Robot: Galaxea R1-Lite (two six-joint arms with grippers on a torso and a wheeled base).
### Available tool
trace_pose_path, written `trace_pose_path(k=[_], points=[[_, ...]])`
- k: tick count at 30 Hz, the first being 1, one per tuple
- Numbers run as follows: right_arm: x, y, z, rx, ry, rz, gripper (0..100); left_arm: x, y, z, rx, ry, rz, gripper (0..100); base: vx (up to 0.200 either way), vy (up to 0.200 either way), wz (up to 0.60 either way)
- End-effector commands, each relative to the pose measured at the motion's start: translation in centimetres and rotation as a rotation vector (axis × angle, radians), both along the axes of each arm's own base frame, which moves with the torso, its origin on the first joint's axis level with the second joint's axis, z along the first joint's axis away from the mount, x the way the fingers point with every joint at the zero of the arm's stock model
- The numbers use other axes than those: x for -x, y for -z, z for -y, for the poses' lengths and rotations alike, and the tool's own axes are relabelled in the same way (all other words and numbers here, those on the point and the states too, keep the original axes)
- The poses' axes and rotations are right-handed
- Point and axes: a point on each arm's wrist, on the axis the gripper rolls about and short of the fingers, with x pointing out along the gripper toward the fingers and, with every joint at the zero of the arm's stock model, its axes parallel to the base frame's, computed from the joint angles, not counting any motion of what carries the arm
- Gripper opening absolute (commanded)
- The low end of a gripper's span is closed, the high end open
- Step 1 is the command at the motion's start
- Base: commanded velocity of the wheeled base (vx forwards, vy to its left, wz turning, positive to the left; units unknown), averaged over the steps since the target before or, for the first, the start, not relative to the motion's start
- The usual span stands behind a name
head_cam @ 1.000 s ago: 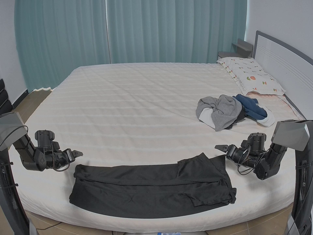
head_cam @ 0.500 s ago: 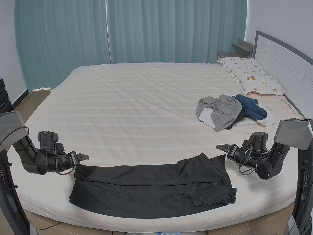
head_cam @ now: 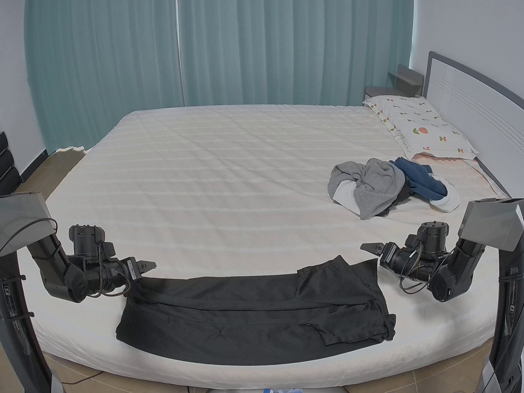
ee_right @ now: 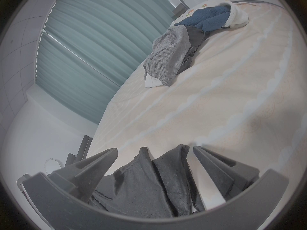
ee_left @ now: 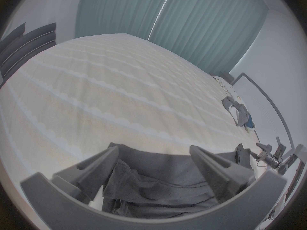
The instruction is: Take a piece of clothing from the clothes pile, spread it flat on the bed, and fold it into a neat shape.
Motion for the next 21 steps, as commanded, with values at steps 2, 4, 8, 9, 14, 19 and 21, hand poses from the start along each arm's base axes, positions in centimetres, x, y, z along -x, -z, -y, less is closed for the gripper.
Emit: trace_pose_path(k=[2,4,8,9,14,19,21], points=[[0.0,0.0,0.0,0.0,-0.001,0.0,100,0.3,0.7,0.2,-0.018,0.021,-0.02,0,0.0,0.0,0.0],[0.0,0.0,0.0,0.0,-0.001,0.002,100,0.8,0.9,0.2,-0.041,0.043,-0.029,0,0.0,0.0,0.0],[0.0,-0.1,0.0,0.0,-0.001,0.002,100,1.1,1.0,0.2,-0.068,0.065,-0.034,0,0.0,0.0,0.0],[0.0,-0.2,0.0,-0.001,-0.001,0.005,100,1.4,1.0,0.1,-0.081,0.067,-0.036,0,0.0,0.0,0.0],[-0.1,-0.2,-0.2,0.009,-0.002,0.01,100,2.5,0.0,-0.3,-0.118,0.083,-0.02,0,0.0,0.0,0.0],[0.0,-0.6,-1.6,0.019,-0.044,0.016,100,2.4,-0.9,-0.6,-0.155,0.082,0.009,0,0.0,0.0,0.0],[0.2,-1.0,-2.2,0.025,-0.062,0.018,100,2.2,-1.2,-0.7,-0.154,0.064,0.02,0,0.0,0.0,0.0]])
